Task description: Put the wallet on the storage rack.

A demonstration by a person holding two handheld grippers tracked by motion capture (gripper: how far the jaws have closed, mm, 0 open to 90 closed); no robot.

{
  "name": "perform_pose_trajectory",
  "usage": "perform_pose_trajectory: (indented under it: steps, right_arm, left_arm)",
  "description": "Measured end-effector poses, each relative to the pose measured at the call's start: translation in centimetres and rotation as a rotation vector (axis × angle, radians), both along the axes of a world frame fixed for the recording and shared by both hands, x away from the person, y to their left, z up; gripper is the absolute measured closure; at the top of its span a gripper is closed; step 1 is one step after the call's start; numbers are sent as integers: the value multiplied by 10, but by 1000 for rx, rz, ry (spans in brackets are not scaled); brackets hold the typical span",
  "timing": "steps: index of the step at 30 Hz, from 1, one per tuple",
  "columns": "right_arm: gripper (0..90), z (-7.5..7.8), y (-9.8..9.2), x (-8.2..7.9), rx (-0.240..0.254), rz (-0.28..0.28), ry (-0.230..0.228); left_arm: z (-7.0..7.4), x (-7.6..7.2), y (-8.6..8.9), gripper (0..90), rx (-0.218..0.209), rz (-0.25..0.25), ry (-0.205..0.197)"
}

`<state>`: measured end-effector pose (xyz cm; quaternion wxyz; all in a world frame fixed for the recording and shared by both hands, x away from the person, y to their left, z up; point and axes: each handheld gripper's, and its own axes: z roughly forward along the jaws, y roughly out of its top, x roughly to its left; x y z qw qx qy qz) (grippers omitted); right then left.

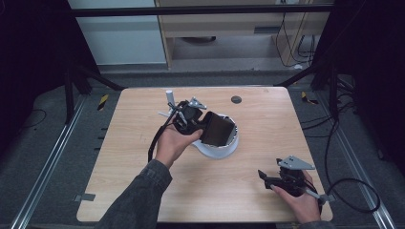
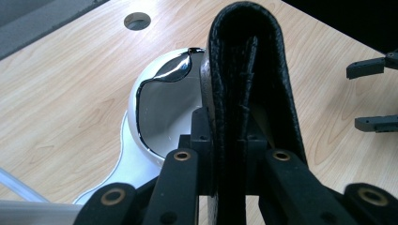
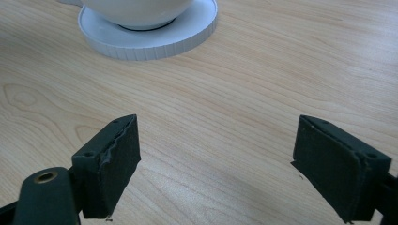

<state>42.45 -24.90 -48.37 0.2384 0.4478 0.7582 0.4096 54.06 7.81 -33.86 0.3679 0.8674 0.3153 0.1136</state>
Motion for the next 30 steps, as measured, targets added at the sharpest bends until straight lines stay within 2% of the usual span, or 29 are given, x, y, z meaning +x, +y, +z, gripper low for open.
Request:
perform_pose_trajectory:
  steps: [9, 11, 13, 15, 19, 26, 29, 30]
  right_arm:
    - [152, -1, 0, 0, -1, 1, 6]
    - [150, -1, 0, 0, -3, 5, 8]
    - [147, -1, 0, 0, 1, 5, 16]
    - [145, -2, 0, 1, -4, 5, 14]
    - [144, -2, 0, 0, -5, 6, 15]
    - [142, -3, 1, 0, -4, 5, 25]
    - [142, -3, 1, 1, -4, 7, 26]
    - [142, -3, 1, 1, -9, 10, 28]
  left_arm:
    - [-4, 8, 3, 790, -20, 18, 9]
    - [-4, 8, 4, 771, -12, 24, -6]
    - [-3, 9, 6, 696, -12, 39, -23]
    - [-2, 9, 8, 664, -13, 46, -28]
    - [-1, 8, 11, 600, 11, 56, -63]
    - [2, 0, 19, 619, 4, 72, -110]
    - [4, -3, 23, 728, -19, 79, -120]
    - [4, -3, 23, 739, -17, 81, -127]
